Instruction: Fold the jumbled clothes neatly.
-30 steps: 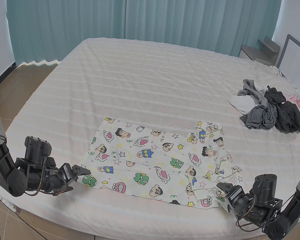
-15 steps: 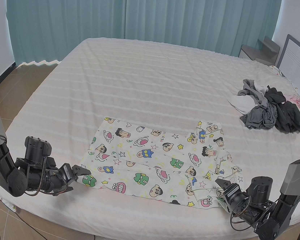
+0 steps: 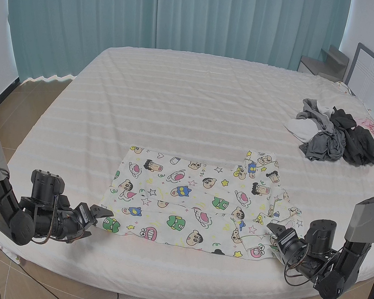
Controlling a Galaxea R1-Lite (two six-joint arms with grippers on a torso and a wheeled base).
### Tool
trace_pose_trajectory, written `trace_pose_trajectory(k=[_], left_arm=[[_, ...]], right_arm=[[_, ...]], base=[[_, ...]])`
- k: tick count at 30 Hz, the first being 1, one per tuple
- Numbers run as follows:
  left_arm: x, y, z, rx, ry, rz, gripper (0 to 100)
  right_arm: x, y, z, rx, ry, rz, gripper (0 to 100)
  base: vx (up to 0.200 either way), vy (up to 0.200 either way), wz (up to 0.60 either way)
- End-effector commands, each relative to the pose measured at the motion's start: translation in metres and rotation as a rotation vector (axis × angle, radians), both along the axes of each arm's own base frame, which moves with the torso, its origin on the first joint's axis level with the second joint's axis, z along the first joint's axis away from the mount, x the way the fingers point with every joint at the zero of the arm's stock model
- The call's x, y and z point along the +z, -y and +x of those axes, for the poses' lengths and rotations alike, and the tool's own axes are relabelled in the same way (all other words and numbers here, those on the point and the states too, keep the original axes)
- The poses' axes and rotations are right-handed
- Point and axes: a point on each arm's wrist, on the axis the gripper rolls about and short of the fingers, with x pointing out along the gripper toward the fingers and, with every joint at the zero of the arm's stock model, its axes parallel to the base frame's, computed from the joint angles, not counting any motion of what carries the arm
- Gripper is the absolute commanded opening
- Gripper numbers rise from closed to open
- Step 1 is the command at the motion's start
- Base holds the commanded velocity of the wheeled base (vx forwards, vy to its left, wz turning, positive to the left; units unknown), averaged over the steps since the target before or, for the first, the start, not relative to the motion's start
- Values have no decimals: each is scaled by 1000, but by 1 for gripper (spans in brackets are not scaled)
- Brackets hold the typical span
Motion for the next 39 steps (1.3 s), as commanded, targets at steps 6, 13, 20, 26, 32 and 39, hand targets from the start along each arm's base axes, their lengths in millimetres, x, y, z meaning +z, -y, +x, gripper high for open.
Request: trace_pose_trajectory(k=[6, 13, 20, 26, 32, 39], left_arm=[[-2, 0, 0, 11, -1, 8, 100], [-3, 3, -1, 0, -5, 9, 100], [-3, 5, -2, -9, -7, 9, 100], [-3, 5, -3, -10, -8, 10, 100], [-3, 5, -3, -10, -8, 10, 100], [-3, 5, -3, -10, -8, 10, 100]], right_arm=[[-12, 3, 9, -8, -17, -33, 0], [6, 4, 2, -16, 38, -64, 0], [9, 6, -7, 12, 40, -148, 0], [-8, 6, -7, 20, -22, -171, 100], [-9, 6, -6, 21, -22, -155, 100], [-3, 5, -3, 2, 46, -119, 100]], base=[[0, 0, 0], [0, 0, 0], [0, 0, 0], [0, 0, 0], [0, 0, 0], [0, 0, 0]])
